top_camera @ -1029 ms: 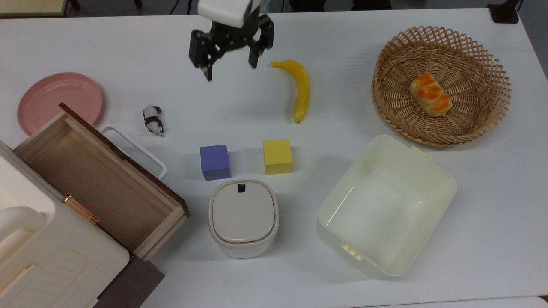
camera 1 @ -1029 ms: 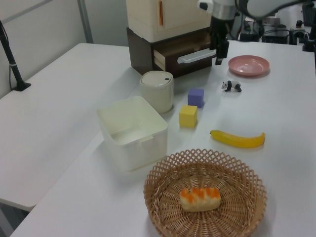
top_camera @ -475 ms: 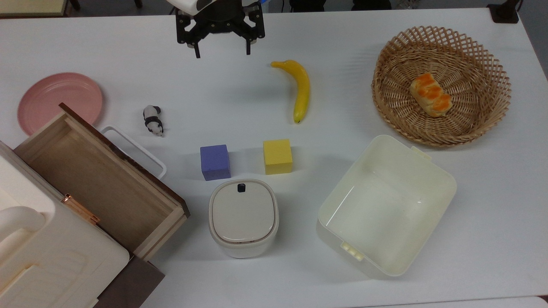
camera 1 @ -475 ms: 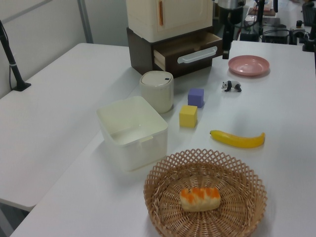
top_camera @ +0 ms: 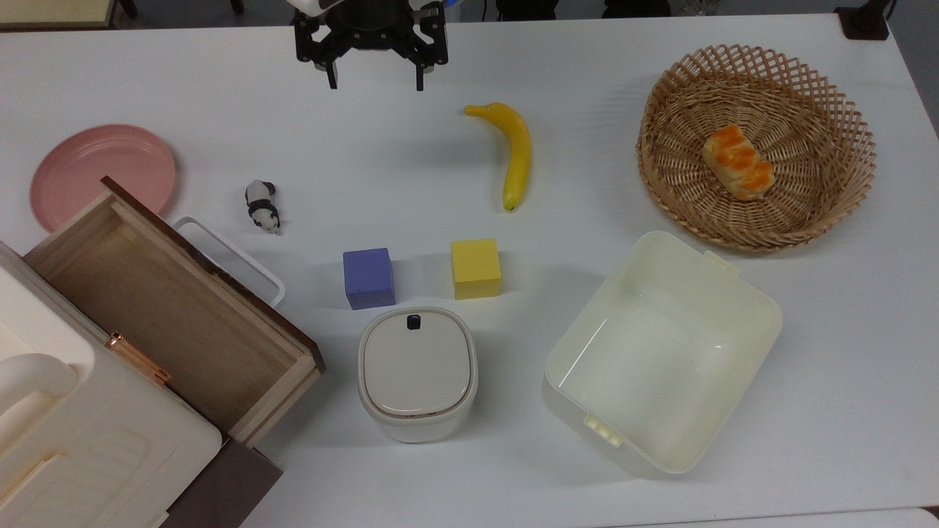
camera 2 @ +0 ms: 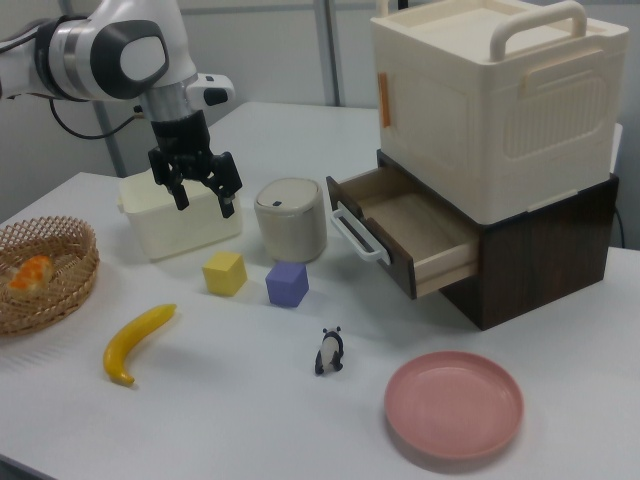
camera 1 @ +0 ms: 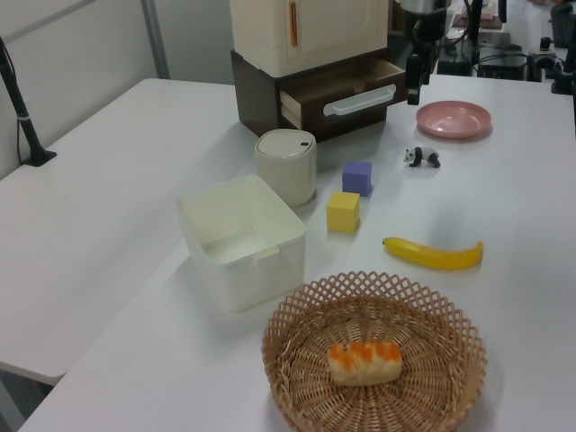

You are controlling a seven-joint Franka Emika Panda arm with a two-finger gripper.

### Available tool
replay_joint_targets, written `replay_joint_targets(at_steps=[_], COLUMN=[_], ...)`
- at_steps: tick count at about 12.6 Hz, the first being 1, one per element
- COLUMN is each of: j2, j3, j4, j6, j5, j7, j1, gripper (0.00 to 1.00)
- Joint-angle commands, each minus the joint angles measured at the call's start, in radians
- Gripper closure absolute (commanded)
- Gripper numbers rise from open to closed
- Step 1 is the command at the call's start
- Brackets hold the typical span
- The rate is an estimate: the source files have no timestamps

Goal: Open the drawer

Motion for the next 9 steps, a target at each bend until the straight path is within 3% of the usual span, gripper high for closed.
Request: replay_joint_targets(at_steps=[1,4,9], j2=[-0.018,-0.001,-0.006], j3=[-0.007,-0.008,-0.008], j4=[0.011,0.074,0.076], j6=[-0.036,-0.085,-0.086], j5=[0.023,0.023,0.023], j7=[0.032,0.026,0.025], j1=[-0.001,-0.013,-0.027], gripper=[0.0,0.0,0.0])
